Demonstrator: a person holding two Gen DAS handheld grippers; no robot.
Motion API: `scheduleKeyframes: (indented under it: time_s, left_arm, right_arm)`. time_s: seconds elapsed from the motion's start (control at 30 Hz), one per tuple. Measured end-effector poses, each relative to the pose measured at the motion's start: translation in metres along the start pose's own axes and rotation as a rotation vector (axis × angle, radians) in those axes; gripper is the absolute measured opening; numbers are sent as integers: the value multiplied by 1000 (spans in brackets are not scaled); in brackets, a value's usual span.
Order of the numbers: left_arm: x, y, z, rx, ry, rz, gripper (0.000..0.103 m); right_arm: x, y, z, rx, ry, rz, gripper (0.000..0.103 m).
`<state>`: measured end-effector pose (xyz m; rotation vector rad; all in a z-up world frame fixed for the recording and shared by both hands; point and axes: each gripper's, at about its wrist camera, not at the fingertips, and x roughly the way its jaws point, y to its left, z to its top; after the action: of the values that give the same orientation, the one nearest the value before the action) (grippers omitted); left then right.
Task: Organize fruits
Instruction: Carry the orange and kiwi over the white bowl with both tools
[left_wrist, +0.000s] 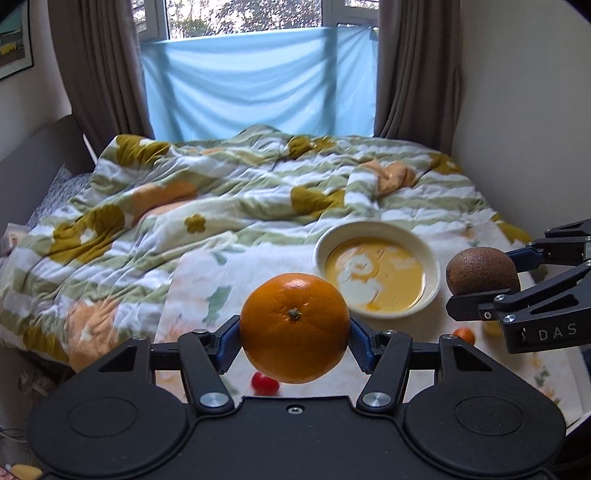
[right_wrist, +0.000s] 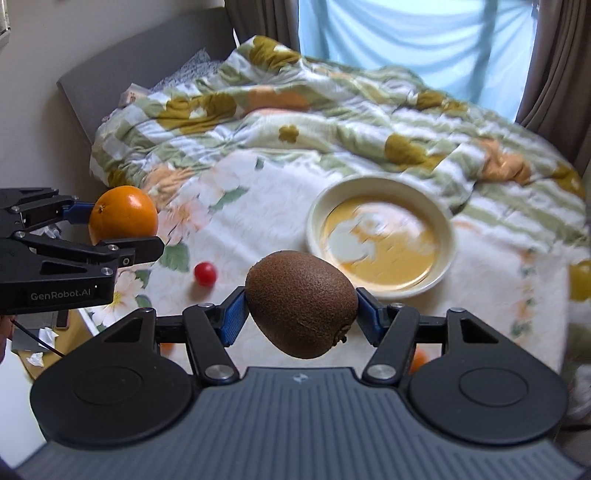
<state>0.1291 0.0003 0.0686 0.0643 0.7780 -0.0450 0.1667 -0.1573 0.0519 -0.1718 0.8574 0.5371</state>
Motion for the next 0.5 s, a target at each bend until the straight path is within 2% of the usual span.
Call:
scheduleKeyframes:
  time_s: [0.27, 0.5]
  left_arm:
    - [19, -18, 57, 35, -44, -46, 64]
    - [75, -30, 92, 88, -5, -106, 64]
  right_arm:
    - [-29, -45, 37, -6, -42, -21, 77]
    - [-11, -82, 58, 47, -34, -65, 77]
